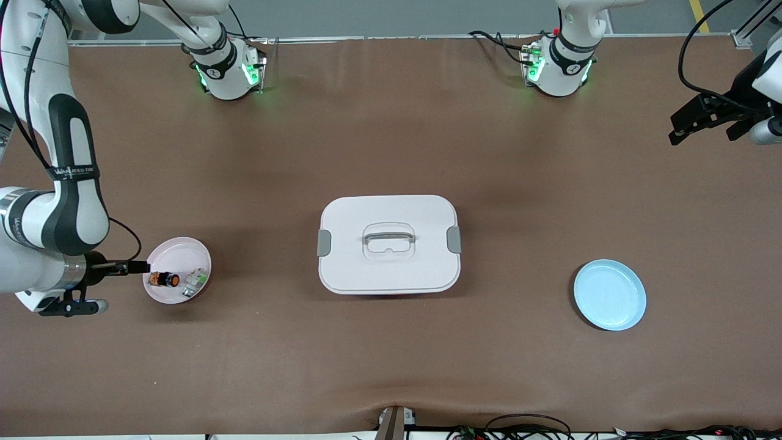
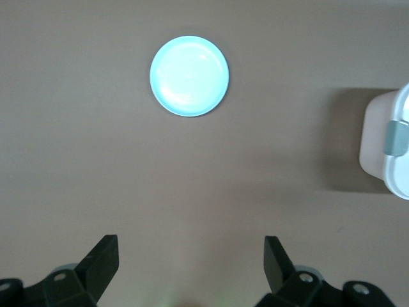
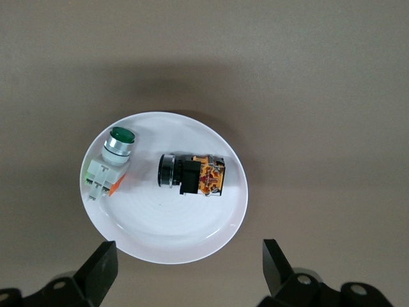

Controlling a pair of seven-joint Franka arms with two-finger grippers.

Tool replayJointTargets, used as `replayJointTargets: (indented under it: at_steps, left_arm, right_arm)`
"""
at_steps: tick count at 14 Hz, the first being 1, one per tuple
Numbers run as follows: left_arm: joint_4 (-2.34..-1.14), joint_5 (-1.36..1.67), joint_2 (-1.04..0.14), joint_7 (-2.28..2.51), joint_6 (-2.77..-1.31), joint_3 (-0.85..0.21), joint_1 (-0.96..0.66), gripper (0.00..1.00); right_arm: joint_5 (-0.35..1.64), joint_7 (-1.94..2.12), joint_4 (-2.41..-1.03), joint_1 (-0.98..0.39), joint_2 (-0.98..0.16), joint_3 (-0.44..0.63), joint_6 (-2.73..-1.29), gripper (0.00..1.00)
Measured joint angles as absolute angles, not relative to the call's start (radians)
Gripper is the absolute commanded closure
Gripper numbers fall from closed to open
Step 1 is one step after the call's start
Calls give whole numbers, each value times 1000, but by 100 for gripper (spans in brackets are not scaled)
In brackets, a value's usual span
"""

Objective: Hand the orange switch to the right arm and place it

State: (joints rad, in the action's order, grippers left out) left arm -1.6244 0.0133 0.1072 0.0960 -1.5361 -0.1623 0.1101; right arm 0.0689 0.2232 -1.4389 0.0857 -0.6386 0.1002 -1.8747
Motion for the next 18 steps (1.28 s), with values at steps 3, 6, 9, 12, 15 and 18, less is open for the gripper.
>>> replayJointTargets:
  at_steps: [3, 6, 9, 12, 15, 18]
  left_arm:
    - [-1624, 22, 107, 67, -1537, -158, 111, 0]
    - [-1624, 23, 107, 65, -1537, -157, 111, 0]
    - [-1625, 23, 107, 65, -1538, -157, 111, 0]
    - [-1624, 23, 107, 65, -1538, -157, 111, 0]
    - [-1624, 23, 107, 65, -1538, -156, 111, 0]
    - [-1624, 23, 107, 65, -1538, -156, 111, 0]
  right_arm:
    - [69, 222, -1432, 85, -637, 98, -1910, 0]
    - [69, 221, -1436, 70, -601, 93, -1906, 0]
    - [69, 216, -1510, 48, -493, 91, -1893, 0]
    - [68, 213, -1636, 32, -354, 91, -1892, 0]
    - [63, 211, -1781, 23, -210, 90, -1919, 0]
    - [35, 211, -2023, 23, -34, 90, -2089, 0]
